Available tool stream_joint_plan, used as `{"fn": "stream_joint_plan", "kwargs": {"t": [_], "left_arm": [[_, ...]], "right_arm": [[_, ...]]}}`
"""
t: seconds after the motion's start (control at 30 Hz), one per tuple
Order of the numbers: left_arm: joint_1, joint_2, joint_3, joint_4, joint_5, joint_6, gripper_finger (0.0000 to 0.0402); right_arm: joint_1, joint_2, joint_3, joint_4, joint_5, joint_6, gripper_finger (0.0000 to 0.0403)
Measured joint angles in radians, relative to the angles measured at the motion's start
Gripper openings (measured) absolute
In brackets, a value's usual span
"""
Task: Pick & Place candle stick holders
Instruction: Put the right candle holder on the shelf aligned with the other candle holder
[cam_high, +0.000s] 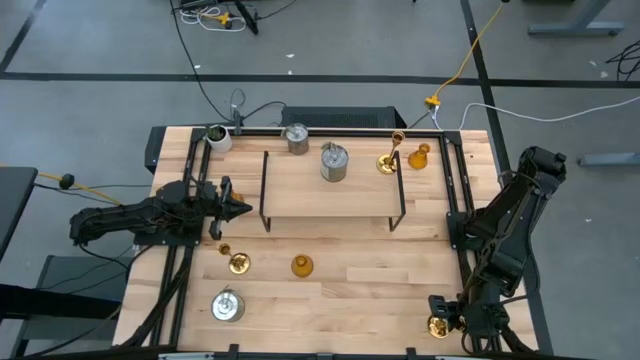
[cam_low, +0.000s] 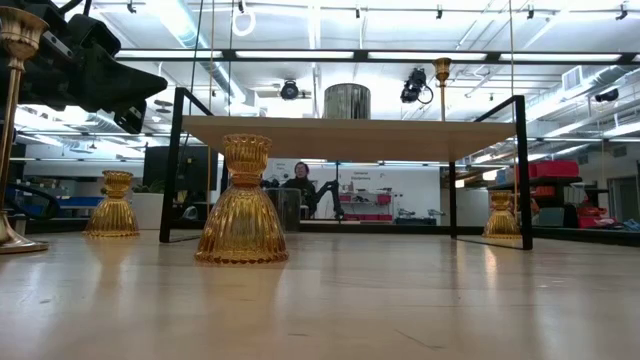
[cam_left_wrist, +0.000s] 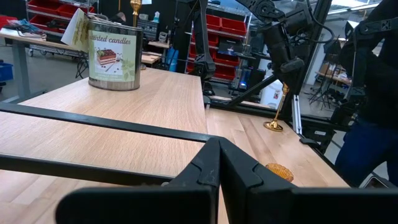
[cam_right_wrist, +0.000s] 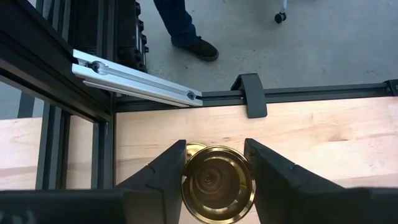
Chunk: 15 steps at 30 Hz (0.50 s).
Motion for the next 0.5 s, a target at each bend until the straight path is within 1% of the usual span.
{"fn": "stream_joint_plan", "kwargs": {"t": [0.5], "left_arm": [[0.000,0.000,0.000,0.000,0.000,0.000,0.0007]], "right_arm": [[0.000,-0.008,0.000,-0.002,0.001,0.000,0.0152]]}}
